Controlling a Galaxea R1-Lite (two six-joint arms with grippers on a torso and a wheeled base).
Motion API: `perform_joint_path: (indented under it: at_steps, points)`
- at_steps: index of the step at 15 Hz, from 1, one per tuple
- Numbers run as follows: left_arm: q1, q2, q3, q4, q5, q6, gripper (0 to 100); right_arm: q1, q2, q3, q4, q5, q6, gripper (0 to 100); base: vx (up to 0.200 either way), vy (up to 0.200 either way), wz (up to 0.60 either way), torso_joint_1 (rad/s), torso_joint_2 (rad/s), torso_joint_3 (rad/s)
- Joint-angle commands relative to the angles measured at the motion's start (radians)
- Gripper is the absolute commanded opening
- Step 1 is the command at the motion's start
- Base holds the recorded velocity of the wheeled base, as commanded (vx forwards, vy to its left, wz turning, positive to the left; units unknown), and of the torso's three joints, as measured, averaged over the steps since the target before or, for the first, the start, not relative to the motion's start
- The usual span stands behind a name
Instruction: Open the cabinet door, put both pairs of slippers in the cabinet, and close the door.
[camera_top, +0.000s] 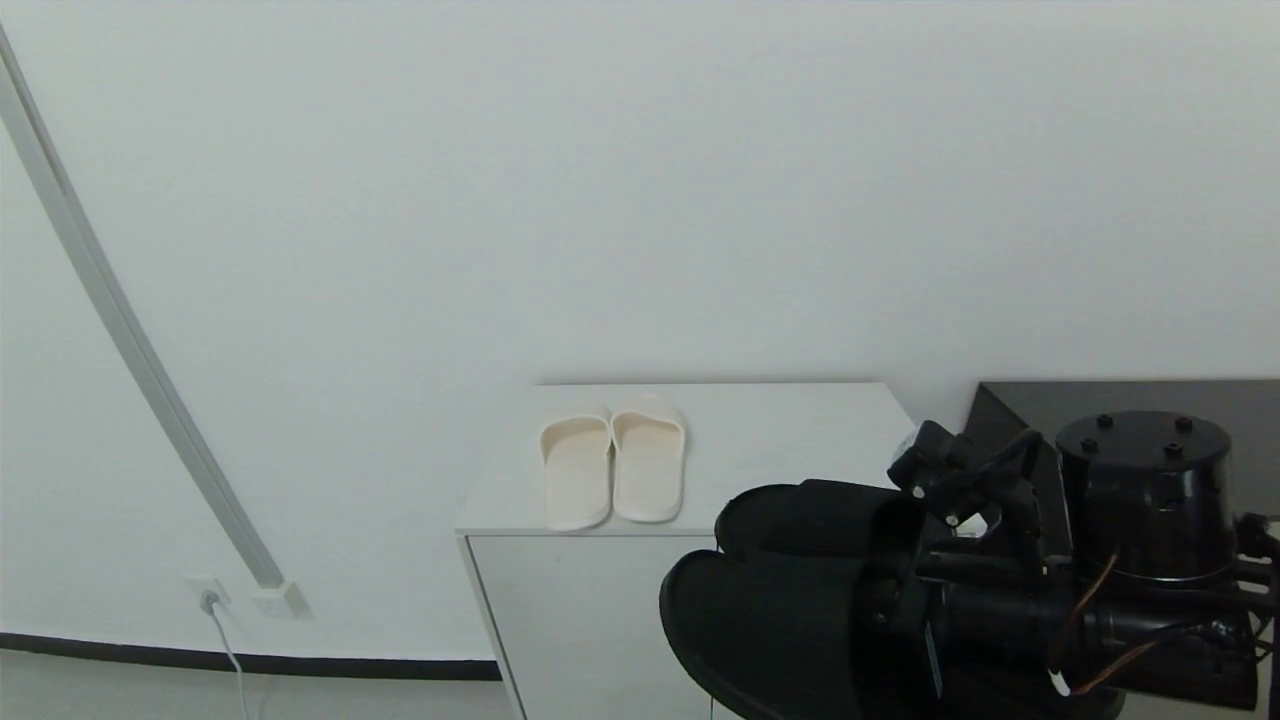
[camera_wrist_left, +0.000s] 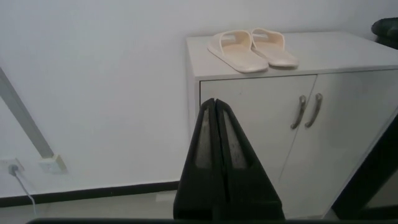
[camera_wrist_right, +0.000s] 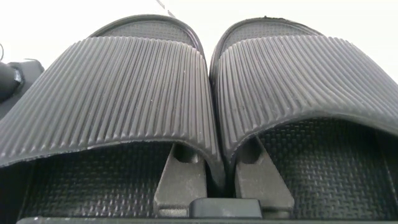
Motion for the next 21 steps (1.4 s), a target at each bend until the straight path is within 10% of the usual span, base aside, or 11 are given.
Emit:
perform_joint_path:
  at_steps: [1,18,19,21]
  points:
    - [0.0,0.0,0.0,0.0,0.0,0.0,0,-0.001,0.006,0.001,0.001,0.0,0.0,0,0.0,0.0,0.0,0.0,0.0,0.0]
    - [0.0,0.0,-0.001,0.0,0.0,0.002,0,-0.002,0.041,0.015,-0.001,0.003,0.002,0,0.0,0.0,0.0,-0.035,0.08,0.043]
    - [0.0,0.0,0.0,0.0,0.0,0.002,100,-0.002,0.04,0.018,-0.001,0.003,0.002,0,0.0,0.0,0.0,-0.173,0.38,0.203]
    - [0.0,0.0,0.0,0.0,-0.001,0.002,100,-0.004,0.041,0.016,-0.002,0.003,0.002,0,0.0,0.0,0.0,-0.166,0.39,0.217]
